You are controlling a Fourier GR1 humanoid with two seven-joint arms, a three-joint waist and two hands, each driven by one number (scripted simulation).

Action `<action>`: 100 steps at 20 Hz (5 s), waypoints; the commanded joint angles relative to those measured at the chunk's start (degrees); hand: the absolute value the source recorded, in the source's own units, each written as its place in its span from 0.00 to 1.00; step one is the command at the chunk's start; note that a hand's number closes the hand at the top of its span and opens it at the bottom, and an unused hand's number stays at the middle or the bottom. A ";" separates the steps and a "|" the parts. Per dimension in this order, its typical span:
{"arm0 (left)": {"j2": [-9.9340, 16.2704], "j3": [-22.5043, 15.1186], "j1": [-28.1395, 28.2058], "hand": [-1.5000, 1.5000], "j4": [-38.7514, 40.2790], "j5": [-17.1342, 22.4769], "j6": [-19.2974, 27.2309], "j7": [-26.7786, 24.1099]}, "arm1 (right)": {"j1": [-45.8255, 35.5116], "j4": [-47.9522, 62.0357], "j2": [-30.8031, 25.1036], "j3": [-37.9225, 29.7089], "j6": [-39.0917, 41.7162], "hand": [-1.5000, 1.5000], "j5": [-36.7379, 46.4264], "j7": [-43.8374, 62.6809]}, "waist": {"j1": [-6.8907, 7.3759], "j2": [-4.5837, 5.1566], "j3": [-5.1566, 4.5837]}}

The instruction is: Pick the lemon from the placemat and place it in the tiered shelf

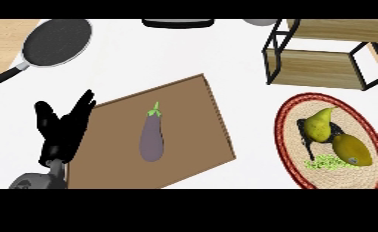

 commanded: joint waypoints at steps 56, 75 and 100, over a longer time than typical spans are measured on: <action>-6.87 6.72 2.55 0.50 1.87 -8.24 -5.90 0.99 | 6.91 -2.03 18.46 5.63 -17.30 1.00 29.74 -19.15 | -0.79 0.19 -0.52; -6.75 9.43 3.25 0.50 3.25 -7.52 -6.37 1.14 | 5.19 -59.75 34.14 0.81 -26.60 1.00 29.61 45.08 | -3.64 -0.85 -0.77; -7.87 9.16 0.12 0.50 2.45 -9.18 -7.40 3.45 | -37.30 -40.30 13.32 -22.36 -16.36 1.00 13.99 70.62 | 0.18 0.31 -0.57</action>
